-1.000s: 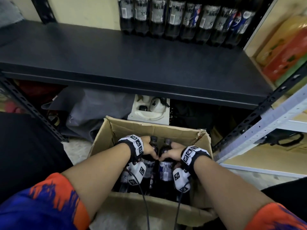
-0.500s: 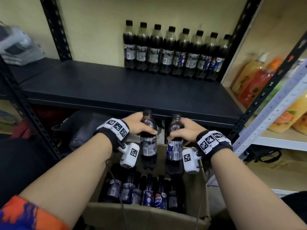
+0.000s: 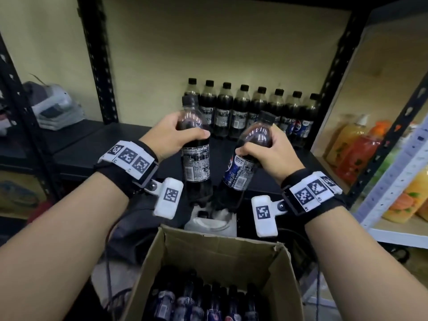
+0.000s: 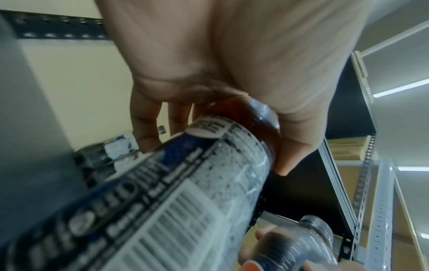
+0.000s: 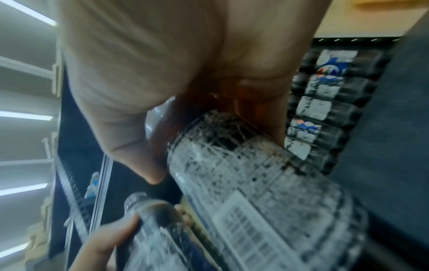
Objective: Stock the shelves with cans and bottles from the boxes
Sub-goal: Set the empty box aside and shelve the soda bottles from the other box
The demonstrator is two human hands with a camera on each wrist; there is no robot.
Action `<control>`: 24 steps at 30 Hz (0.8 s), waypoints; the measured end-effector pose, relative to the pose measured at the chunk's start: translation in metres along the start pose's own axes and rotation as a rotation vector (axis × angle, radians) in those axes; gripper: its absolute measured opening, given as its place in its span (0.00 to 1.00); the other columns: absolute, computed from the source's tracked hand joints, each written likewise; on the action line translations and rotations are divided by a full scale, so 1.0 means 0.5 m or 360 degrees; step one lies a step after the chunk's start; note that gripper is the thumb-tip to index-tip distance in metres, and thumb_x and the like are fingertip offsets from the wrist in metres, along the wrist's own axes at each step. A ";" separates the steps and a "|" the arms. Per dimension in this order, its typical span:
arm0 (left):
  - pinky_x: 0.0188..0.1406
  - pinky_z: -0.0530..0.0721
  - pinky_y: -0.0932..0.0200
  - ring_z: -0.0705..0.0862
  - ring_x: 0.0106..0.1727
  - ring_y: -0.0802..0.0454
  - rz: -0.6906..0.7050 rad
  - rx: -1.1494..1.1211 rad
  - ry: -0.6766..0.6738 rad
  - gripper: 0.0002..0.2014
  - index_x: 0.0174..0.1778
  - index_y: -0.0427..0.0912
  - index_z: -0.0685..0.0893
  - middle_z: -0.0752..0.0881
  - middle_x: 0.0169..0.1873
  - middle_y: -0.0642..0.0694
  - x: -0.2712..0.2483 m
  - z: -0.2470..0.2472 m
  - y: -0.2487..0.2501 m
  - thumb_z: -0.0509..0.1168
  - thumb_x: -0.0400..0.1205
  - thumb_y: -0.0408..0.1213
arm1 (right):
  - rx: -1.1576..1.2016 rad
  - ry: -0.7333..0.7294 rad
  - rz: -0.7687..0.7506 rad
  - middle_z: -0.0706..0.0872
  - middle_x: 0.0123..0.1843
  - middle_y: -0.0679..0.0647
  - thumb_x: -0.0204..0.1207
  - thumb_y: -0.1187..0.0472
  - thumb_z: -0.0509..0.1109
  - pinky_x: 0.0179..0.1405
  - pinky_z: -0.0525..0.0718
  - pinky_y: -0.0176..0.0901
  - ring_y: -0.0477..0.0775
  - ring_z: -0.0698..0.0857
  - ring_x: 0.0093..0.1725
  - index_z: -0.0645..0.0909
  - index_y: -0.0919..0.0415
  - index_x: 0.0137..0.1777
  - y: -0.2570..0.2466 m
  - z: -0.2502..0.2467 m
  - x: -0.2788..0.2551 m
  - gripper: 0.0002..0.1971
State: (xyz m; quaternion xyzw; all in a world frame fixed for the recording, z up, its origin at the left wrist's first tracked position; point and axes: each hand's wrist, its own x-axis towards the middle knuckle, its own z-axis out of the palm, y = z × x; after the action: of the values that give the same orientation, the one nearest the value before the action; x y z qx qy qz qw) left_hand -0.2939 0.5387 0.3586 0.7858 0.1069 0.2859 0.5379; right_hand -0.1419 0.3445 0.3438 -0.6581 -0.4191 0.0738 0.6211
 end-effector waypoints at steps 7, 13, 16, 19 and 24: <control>0.56 0.87 0.60 0.90 0.48 0.60 0.0059 0.0232 0.0055 0.21 0.60 0.46 0.82 0.90 0.48 0.52 0.058 -0.064 0.001 0.81 0.74 0.38 | -0.0142 0.0001 -0.0208 0.89 0.41 0.49 0.56 0.60 0.85 0.45 0.89 0.45 0.48 0.89 0.41 0.79 0.55 0.50 -0.020 0.078 0.076 0.24; 0.46 0.83 0.69 0.88 0.42 0.68 0.0080 0.0298 0.0156 0.19 0.58 0.47 0.80 0.88 0.47 0.54 0.094 -0.100 -0.068 0.79 0.76 0.35 | -0.0265 -0.0038 -0.0232 0.88 0.48 0.44 0.67 0.54 0.86 0.45 0.83 0.30 0.39 0.87 0.44 0.78 0.47 0.53 0.015 0.128 0.154 0.21; 0.44 0.82 0.73 0.87 0.41 0.70 0.0084 0.0310 0.0157 0.19 0.57 0.48 0.79 0.88 0.46 0.55 0.119 -0.118 -0.092 0.79 0.76 0.33 | -0.0279 -0.0106 -0.0214 0.88 0.50 0.42 0.68 0.55 0.86 0.44 0.82 0.27 0.37 0.88 0.45 0.77 0.43 0.54 0.036 0.151 0.184 0.22; 0.43 0.82 0.75 0.87 0.41 0.69 0.0105 0.0304 0.0152 0.19 0.57 0.48 0.79 0.87 0.46 0.54 0.144 -0.132 -0.111 0.78 0.76 0.32 | -0.0281 -0.0134 -0.0239 0.89 0.52 0.42 0.68 0.55 0.86 0.48 0.85 0.30 0.37 0.89 0.47 0.77 0.41 0.56 0.055 0.166 0.215 0.23; 0.45 0.84 0.70 0.88 0.43 0.66 0.0126 0.0274 0.0127 0.19 0.59 0.45 0.79 0.87 0.46 0.53 0.178 -0.131 -0.135 0.78 0.77 0.30 | -0.0256 -0.0186 -0.0248 0.90 0.51 0.41 0.69 0.59 0.85 0.49 0.86 0.32 0.36 0.89 0.48 0.77 0.42 0.58 0.077 0.199 0.264 0.24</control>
State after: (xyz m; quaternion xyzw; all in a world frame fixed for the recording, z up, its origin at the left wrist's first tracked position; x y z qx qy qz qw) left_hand -0.2489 0.6593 0.3441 0.8207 0.1213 0.3276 0.4521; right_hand -0.1015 0.5092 0.3441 -0.6659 -0.5090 0.0296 0.5447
